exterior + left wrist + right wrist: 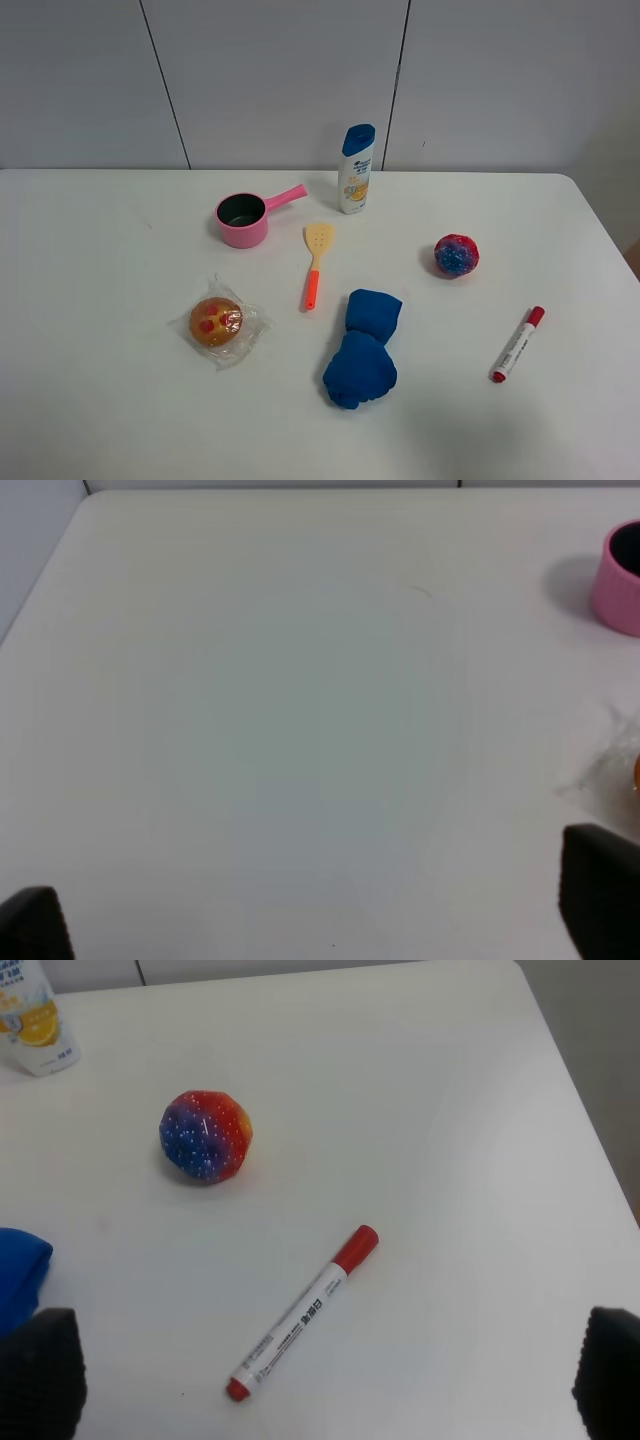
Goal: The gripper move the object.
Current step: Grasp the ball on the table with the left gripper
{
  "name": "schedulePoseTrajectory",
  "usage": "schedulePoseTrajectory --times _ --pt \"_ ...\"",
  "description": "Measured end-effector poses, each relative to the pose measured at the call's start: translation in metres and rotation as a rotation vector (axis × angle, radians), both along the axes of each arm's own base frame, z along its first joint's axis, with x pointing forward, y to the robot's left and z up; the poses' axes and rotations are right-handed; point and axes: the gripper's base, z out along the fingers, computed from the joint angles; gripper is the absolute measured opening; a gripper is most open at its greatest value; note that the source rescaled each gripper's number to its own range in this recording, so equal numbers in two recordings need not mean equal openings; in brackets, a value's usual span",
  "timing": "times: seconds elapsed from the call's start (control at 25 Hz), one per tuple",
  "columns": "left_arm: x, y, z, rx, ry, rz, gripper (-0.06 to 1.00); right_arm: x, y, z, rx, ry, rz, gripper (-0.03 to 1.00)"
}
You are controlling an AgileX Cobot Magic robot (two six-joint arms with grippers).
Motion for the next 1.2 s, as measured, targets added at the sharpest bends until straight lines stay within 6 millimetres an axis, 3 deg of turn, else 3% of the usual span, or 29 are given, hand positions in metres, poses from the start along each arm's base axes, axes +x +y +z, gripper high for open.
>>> schedulePoseTrajectory --times 1.2 --pt "0.0 0.0 0.0 -0.001 0.0 0.0 0.98 0.0 0.0 0.0 0.0 0.0 0.0 1.0"
